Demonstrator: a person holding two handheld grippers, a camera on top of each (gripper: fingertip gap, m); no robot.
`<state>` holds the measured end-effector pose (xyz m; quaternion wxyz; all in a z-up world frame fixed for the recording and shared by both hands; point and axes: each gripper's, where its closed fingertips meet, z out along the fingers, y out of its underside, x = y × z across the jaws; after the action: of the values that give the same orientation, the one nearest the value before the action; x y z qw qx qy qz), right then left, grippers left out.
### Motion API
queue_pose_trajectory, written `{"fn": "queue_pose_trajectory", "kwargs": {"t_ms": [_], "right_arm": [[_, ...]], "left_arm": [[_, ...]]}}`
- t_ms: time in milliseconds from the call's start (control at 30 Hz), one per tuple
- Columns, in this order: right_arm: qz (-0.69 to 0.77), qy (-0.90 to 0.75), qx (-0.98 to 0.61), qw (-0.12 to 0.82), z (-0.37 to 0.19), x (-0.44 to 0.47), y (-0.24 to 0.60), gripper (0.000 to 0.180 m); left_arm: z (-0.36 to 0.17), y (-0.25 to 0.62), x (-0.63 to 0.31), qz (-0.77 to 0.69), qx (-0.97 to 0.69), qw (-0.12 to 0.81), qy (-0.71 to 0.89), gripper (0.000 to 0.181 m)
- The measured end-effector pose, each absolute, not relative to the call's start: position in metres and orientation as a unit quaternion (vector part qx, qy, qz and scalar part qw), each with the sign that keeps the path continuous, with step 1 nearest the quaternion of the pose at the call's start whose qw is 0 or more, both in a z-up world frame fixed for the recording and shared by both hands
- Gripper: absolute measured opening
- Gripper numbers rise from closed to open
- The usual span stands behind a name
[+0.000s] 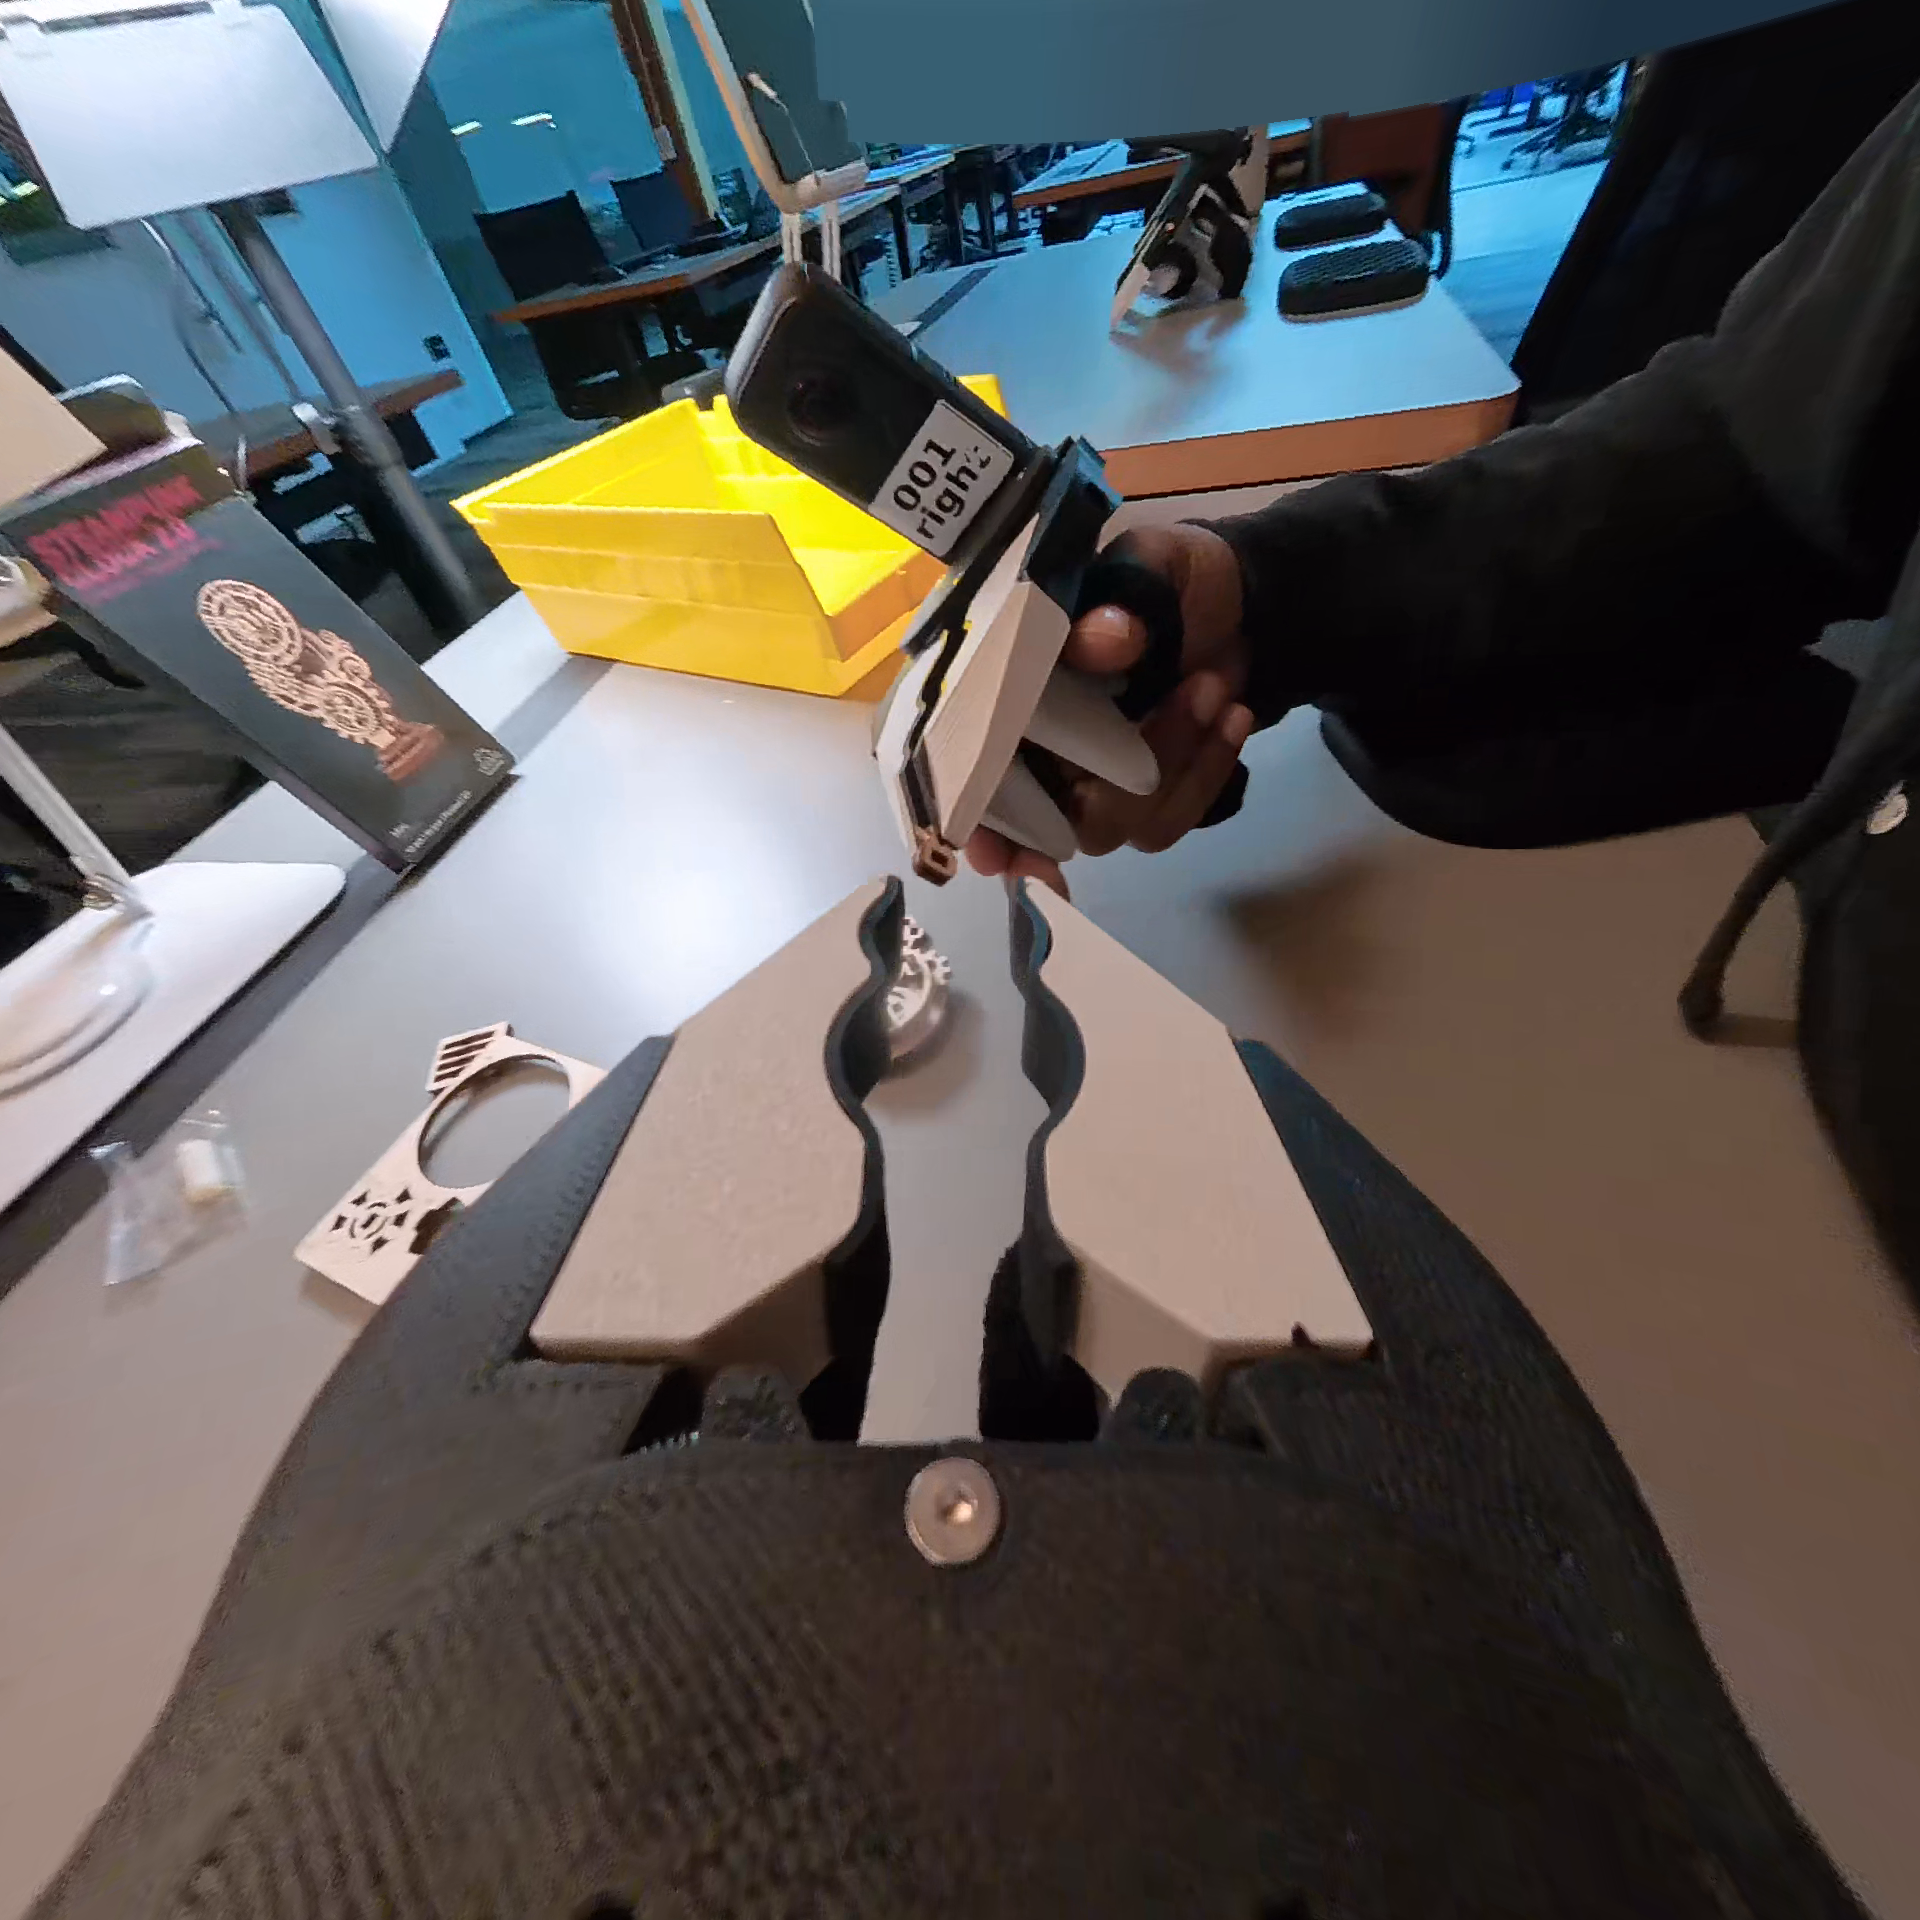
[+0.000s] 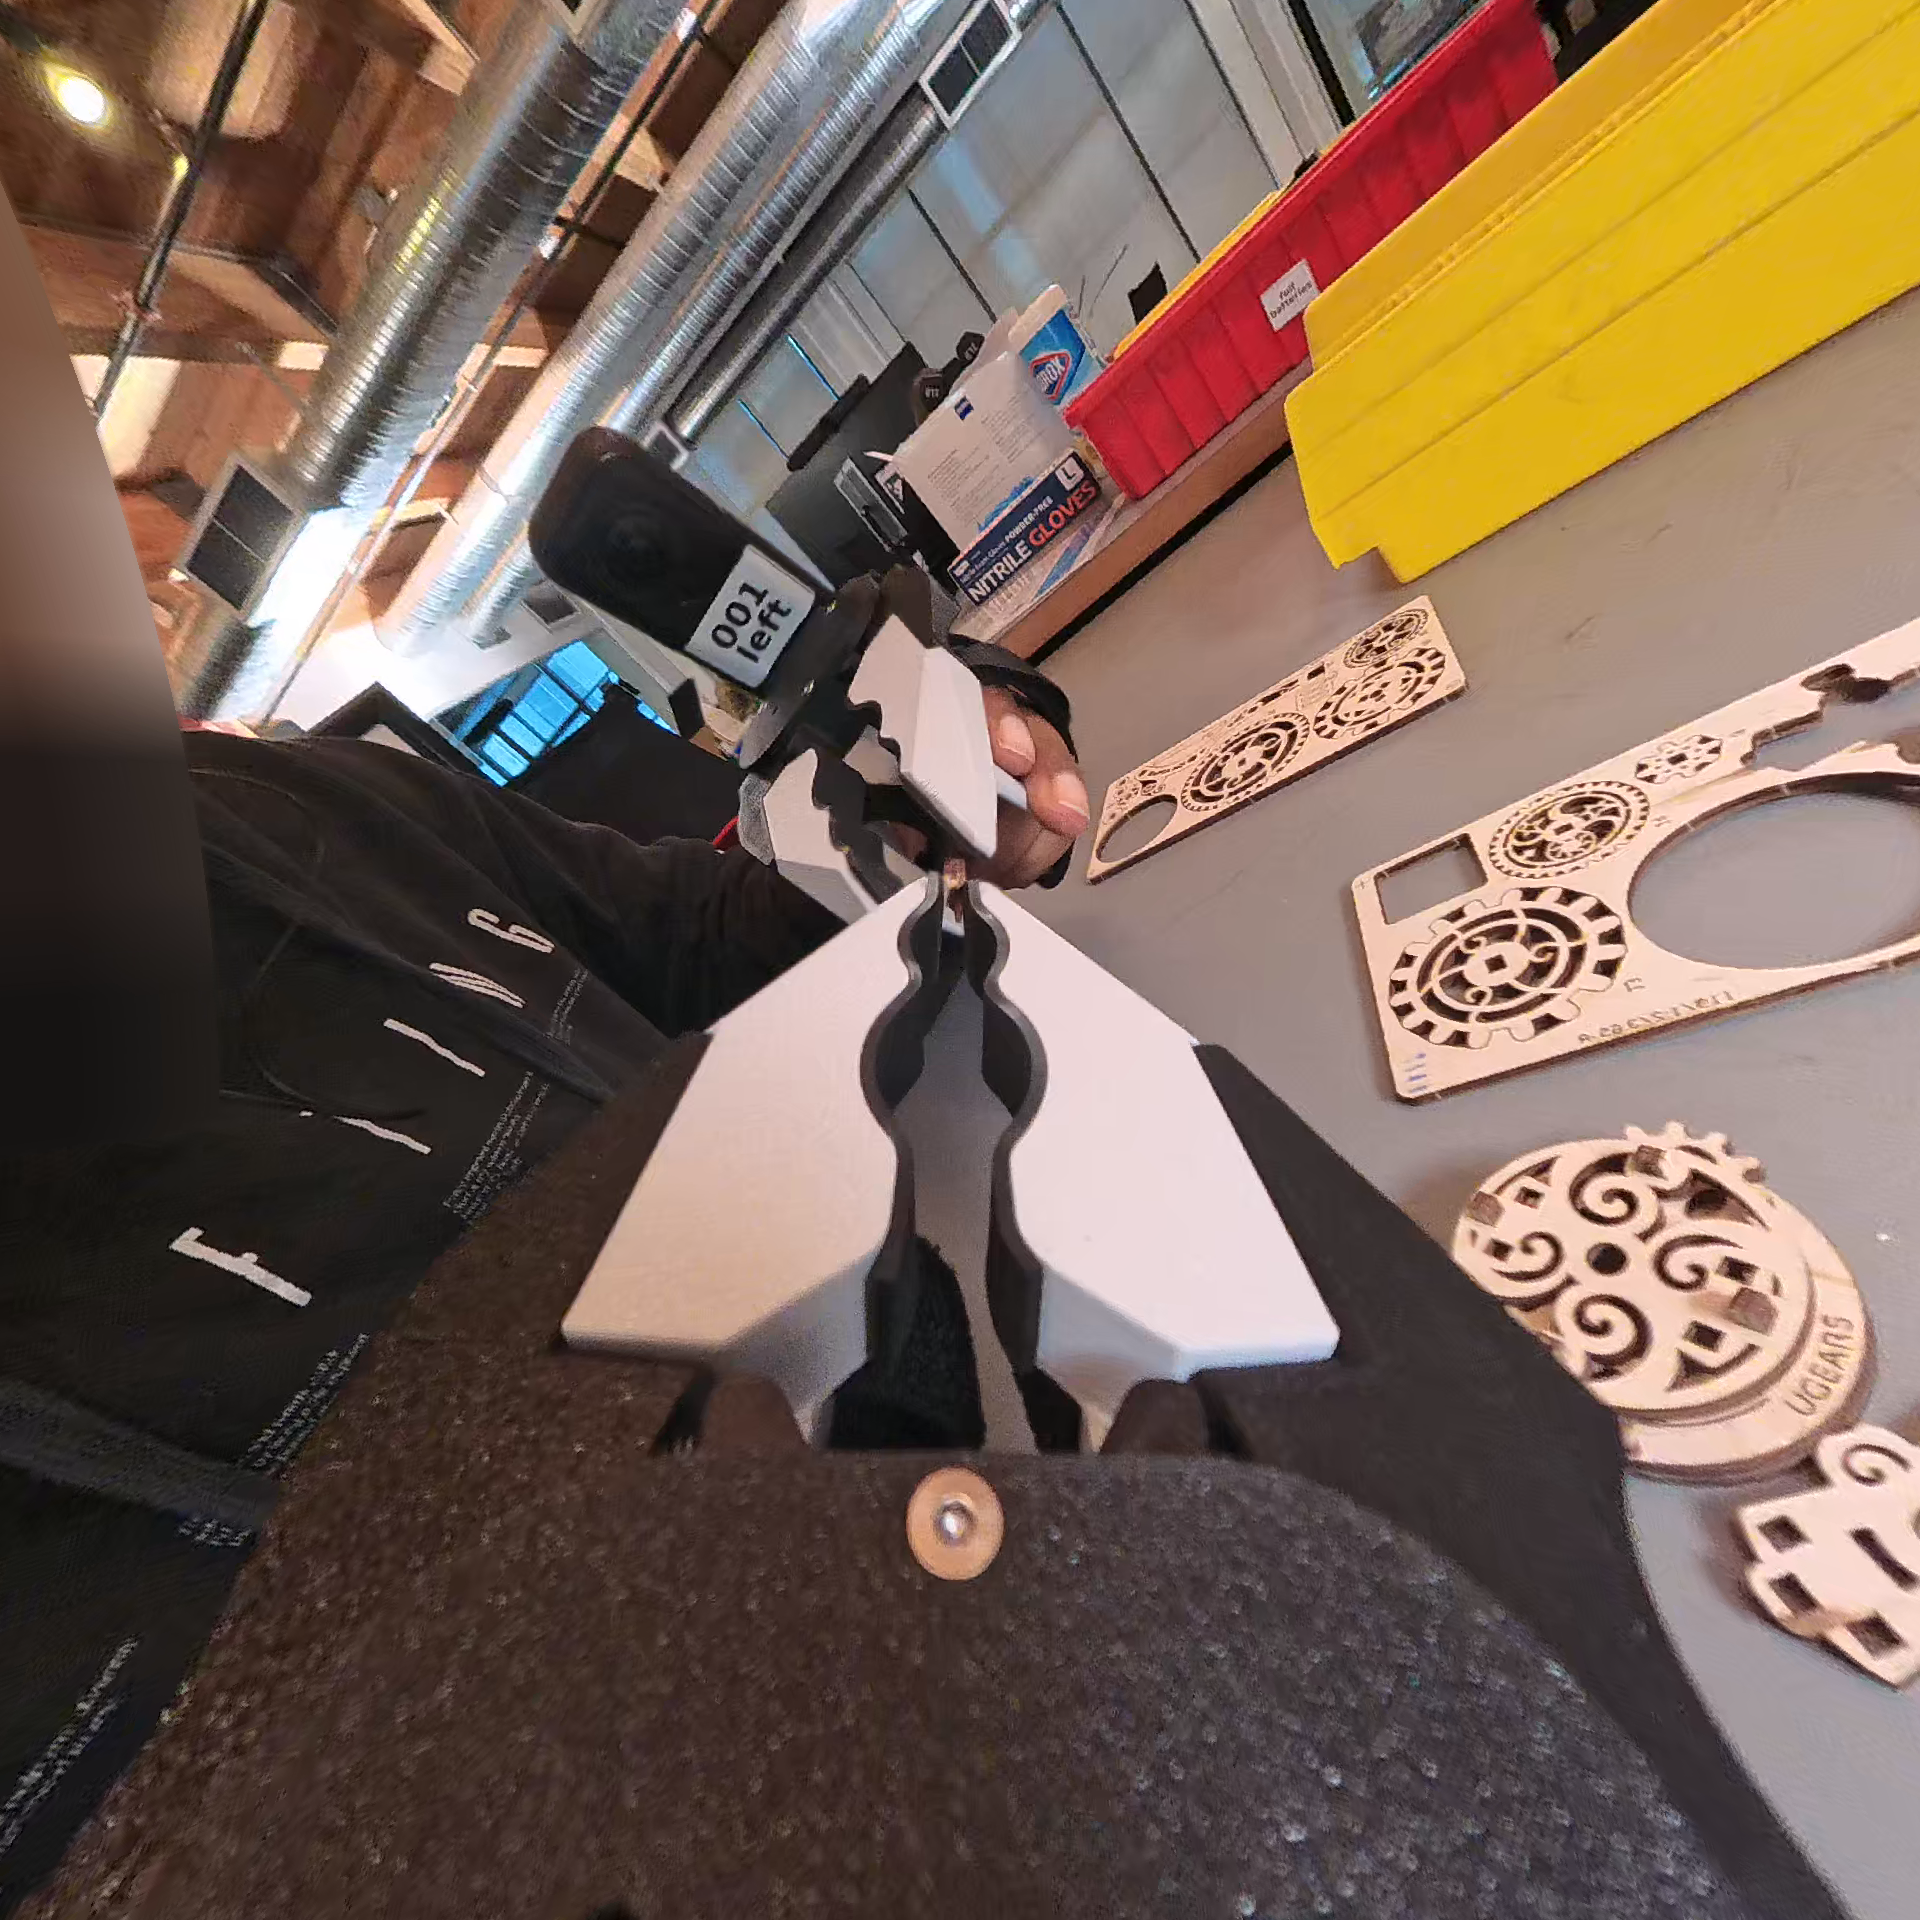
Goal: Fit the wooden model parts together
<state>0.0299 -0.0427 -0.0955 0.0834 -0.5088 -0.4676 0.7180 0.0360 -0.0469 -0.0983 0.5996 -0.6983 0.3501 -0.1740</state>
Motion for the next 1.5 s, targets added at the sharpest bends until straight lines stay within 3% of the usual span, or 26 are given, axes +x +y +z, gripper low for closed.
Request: {"fn": "queue_pose_trajectory", "kwargs": {"t_ms": [467,600,700,767,1033,1133,1333,1500], "right_arm": [[0.722,-0.468,-0.505,0.062,-0.099,0.027,-0.049,0.003],[0.629,-0.525,-0.543,0.184,-0.105,0.030,-0.012,0.036],[0.468,-0.592,-0.585,0.297,-0.122,0.043,0.035,0.049],[0.371,-0.633,-0.598,0.323,-0.134,0.056,0.052,0.057],[0.224,-0.763,-0.563,0.224,-0.192,0.041,0.029,0.068],[0.191,-0.790,-0.552,0.186,-0.210,0.038,0.031,0.052],[0.230,-0.779,-0.554,0.183,-0.200,0.044,-0.031,0.052],[0.272,-0.758,-0.557,0.203,-0.167,0.025,-0.032,0.054]], "left_arm": [[-0.097,-0.046,0.033,-0.146,-0.695,0.607,0.357,0.006],[-0.094,-0.034,-0.001,-0.127,-0.716,0.622,0.290,0.006],[-0.094,-0.023,-0.040,-0.117,-0.733,0.633,0.222,0.006],[-0.094,-0.020,-0.061,-0.116,-0.738,0.638,0.185,0.006],[-0.101,-0.017,-0.072,-0.113,-0.746,0.634,0.170,0.006],[-0.100,-0.019,-0.071,-0.107,-0.746,0.635,0.173,0.006],[-0.098,-0.019,-0.079,-0.085,-0.746,0.637,0.175,0.006],[-0.099,-0.018,-0.084,-0.096,-0.748,0.636,0.164,0.006]]}}
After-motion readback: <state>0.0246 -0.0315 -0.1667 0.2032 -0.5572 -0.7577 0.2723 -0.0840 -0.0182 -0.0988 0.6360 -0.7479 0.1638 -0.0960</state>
